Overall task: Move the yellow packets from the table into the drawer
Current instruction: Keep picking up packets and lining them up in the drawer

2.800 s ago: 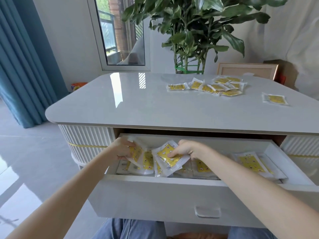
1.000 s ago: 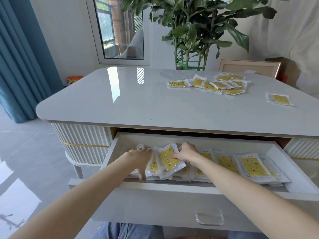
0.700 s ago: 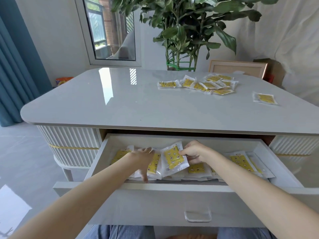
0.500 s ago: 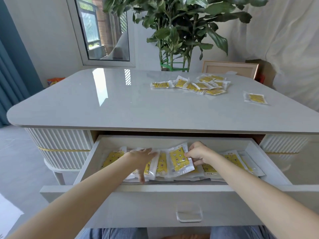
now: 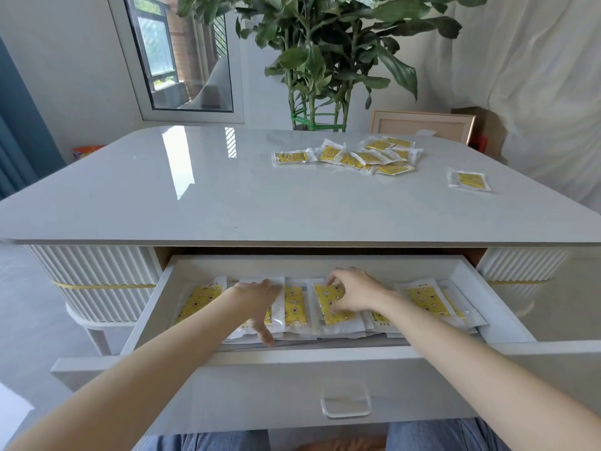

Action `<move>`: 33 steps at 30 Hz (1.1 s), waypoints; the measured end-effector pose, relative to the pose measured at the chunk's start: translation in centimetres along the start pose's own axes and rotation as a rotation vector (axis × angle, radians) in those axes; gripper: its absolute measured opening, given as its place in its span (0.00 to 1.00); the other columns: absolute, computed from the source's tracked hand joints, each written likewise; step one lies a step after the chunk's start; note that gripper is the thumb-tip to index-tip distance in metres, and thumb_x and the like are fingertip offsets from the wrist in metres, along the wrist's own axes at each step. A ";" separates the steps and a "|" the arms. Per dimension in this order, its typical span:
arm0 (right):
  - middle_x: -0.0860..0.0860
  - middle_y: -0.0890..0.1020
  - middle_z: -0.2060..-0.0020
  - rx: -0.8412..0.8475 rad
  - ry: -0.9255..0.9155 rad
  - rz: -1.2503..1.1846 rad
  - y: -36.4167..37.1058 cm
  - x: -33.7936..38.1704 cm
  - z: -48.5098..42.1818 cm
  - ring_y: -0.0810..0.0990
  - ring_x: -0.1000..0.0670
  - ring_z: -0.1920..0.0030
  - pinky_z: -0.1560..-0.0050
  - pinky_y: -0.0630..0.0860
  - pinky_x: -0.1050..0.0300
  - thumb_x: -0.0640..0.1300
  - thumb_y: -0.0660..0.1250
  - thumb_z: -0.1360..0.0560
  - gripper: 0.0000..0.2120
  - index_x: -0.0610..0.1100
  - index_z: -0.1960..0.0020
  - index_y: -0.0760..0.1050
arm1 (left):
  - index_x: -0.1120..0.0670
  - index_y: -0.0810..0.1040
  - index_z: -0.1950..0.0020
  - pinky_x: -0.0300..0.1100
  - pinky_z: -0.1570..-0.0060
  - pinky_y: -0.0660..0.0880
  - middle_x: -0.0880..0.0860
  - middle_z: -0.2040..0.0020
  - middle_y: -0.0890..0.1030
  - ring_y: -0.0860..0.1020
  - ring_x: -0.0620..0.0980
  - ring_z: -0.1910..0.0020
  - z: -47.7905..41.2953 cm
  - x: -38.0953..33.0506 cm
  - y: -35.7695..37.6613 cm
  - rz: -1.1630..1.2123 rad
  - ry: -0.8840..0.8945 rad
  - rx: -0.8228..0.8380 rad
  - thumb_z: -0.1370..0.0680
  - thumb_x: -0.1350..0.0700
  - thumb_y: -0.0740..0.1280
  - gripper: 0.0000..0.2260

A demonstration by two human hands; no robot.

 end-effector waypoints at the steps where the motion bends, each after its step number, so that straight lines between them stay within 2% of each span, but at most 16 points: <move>1: 0.49 0.71 0.37 0.052 -0.038 -0.002 0.2 0.2 0.1 0.73 0.48 0.38 0.40 0.73 0.52 0.48 0.74 0.31 0.31 0.53 0.31 0.68 | 0.53 0.42 0.22 0.57 0.30 0.63 0.55 0.23 0.53 0.59 0.57 0.25 0.3 -0.3 -0.2 0.004 0.007 -0.005 0.33 0.38 0.72 0.52; 3: 0.48 0.66 0.33 0.132 -0.089 0.046 0.6 0.5 0.2 0.66 0.45 0.32 0.33 0.67 0.48 0.49 0.76 0.32 0.36 0.54 0.27 0.64 | 0.50 0.40 0.22 0.59 0.30 0.63 0.56 0.22 0.51 0.58 0.58 0.25 0.5 -0.8 -0.4 0.011 0.023 -0.014 0.31 0.38 0.71 0.51; 7: 0.47 0.63 0.30 0.171 -0.117 0.166 1.1 0.4 0.1 0.61 0.44 0.29 0.29 0.63 0.43 0.47 0.76 0.32 0.40 0.52 0.25 0.61 | 0.50 0.42 0.22 0.57 0.33 0.68 0.56 0.24 0.57 0.64 0.57 0.28 0.1 -1.0 0.0 0.022 0.022 -0.023 0.30 0.39 0.71 0.49; 10: 0.48 0.63 0.29 0.154 -0.111 0.204 1.3 0.5 0.1 0.61 0.44 0.29 0.29 0.64 0.44 0.43 0.73 0.29 0.38 0.53 0.24 0.60 | 0.50 0.42 0.22 0.56 0.34 0.68 0.56 0.25 0.57 0.65 0.58 0.28 0.0 -1.0 0.2 0.026 0.021 -0.020 0.30 0.40 0.71 0.49; 15: 0.47 0.65 0.28 0.115 -0.132 0.186 0.5 0.5 0.5 0.64 0.45 0.28 0.29 0.65 0.48 0.45 0.70 0.26 0.32 0.51 0.25 0.62 | 0.50 0.43 0.22 0.57 0.32 0.67 0.55 0.23 0.55 0.63 0.58 0.27 1.2 -1.0 -0.3 0.084 0.020 -0.045 0.29 0.40 0.70 0.47; 18: 0.50 0.71 0.30 0.038 -0.152 0.125 -0.8 0.8 1.5 0.71 0.48 0.33 0.37 0.71 0.51 0.47 0.68 0.24 0.25 0.52 0.29 0.68 | 0.51 0.48 0.22 0.54 0.33 0.68 0.54 0.24 0.59 0.64 0.55 0.28 2.6 -0.9 -1.5 0.124 0.028 -0.143 0.26 0.40 0.66 0.41; 21: 0.55 0.78 0.40 -0.065 -0.189 0.027 -2.1 1.0 2.7 0.78 0.54 0.48 0.54 0.74 0.58 0.47 0.65 0.23 0.17 0.53 0.34 0.73 | 0.48 0.56 0.23 0.50 0.36 0.71 0.51 0.27 0.66 0.68 0.51 0.31 4.4 -1.1 -2.7 0.181 0.030 -0.278 0.23 0.42 0.63 0.31; 22: 0.56 0.79 0.44 -0.103 -0.198 -0.009 -2.4 1.1 3.1 0.78 0.56 0.52 0.56 0.75 0.58 0.48 0.65 0.23 0.15 0.53 0.36 0.74 | 0.46 0.58 0.24 0.48 0.37 0.71 0.49 0.28 0.68 0.69 0.50 0.31 5.0 -1.3 -3.1 0.196 0.032 -0.325 0.22 0.42 0.62 0.29; 26: 0.59 0.79 0.52 -0.269 -0.233 -0.135 -4.3 1.1 5.0 0.78 0.58 0.52 0.49 0.78 0.55 0.48 0.65 0.23 0.11 0.53 0.41 0.77 | 0.43 0.66 0.28 0.43 0.43 0.73 0.43 0.35 0.76 0.76 0.46 0.39 7.6 -1.6 -4.2 0.297 0.059 -0.525 0.22 0.43 0.62 0.22; 29: 0.61 0.79 0.57 -0.412 -0.252 -0.246 -6.0 1.1 5.8 0.77 0.62 0.56 0.52 0.77 0.60 0.47 0.65 0.22 0.09 0.52 0.42 0.78 | 0.43 0.69 0.31 0.41 0.48 0.75 0.39 0.44 0.80 0.78 0.44 0.47 9.0 -1.6 -5.6 0.326 0.069 -0.687 0.21 0.45 0.62 0.18; 31: 0.61 0.79 0.59 -0.498 -0.242 -0.313 -7.3 0.9 5.7 0.77 0.63 0.58 0.55 0.75 0.63 0.46 0.65 0.22 0.09 0.51 0.43 0.78 | 0.44 0.71 0.33 0.41 0.50 0.77 0.40 0.47 0.81 0.79 0.42 0.51 9.3 -1.3 -6.8 0.383 0.081 -0.774 0.21 0.48 0.62 0.16; 33: 0.58 0.80 0.57 -0.567 -0.221 -0.355 -8.5 0.6 5.3 0.79 0.59 0.57 0.54 0.77 0.60 0.45 0.64 0.23 0.09 0.50 0.43 0.78 | 0.44 0.72 0.34 0.43 0.51 0.78 0.41 0.48 0.81 0.80 0.42 0.53 9.2 -0.9 -8.3 0.456 0.078 -0.832 0.21 0.50 0.62 0.15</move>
Point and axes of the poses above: each hand's wrist, its own z-axis away from the middle knuckle, its own y-axis out of the palm, x = y × z, the point moved 1 cm from there along -z, towards the middle knuckle
